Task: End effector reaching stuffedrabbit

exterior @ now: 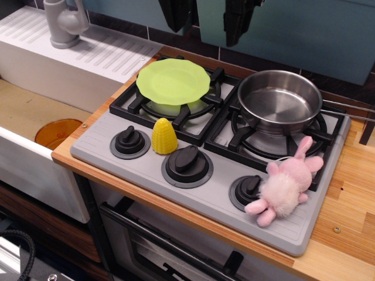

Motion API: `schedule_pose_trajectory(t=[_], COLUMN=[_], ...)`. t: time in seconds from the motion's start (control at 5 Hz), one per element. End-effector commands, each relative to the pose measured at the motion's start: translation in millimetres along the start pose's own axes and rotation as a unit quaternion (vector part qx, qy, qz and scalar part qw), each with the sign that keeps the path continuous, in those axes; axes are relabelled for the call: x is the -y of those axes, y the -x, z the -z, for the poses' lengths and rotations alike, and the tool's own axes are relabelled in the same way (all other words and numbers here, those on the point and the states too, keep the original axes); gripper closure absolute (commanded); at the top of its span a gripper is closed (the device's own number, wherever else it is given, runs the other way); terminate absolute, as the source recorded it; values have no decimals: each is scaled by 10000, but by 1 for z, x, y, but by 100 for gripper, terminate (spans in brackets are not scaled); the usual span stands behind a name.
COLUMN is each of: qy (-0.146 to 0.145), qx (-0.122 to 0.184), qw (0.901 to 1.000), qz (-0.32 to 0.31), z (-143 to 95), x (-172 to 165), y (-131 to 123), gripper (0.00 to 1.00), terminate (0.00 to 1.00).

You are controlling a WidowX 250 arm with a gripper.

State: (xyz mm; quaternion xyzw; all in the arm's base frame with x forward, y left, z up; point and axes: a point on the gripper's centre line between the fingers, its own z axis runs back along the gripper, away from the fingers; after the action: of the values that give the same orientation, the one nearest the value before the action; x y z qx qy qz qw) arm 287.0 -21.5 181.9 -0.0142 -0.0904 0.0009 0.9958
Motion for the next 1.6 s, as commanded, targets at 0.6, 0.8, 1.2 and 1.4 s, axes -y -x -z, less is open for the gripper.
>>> schedule_pose_trajectory(t=[0.6, 0.8, 1.2, 1.4], qy=[-6, -51, -58, -108], qx=[280, 455, 640, 692], qw=[9984, 9971, 9957, 9950], qz=[-484, -613, -662, -711], z=[34, 52, 76, 82], x=[61, 80, 98, 104], y=[-7, -8, -6, -3], gripper=[0, 0, 0, 0], terminate=[0, 0, 0, 0])
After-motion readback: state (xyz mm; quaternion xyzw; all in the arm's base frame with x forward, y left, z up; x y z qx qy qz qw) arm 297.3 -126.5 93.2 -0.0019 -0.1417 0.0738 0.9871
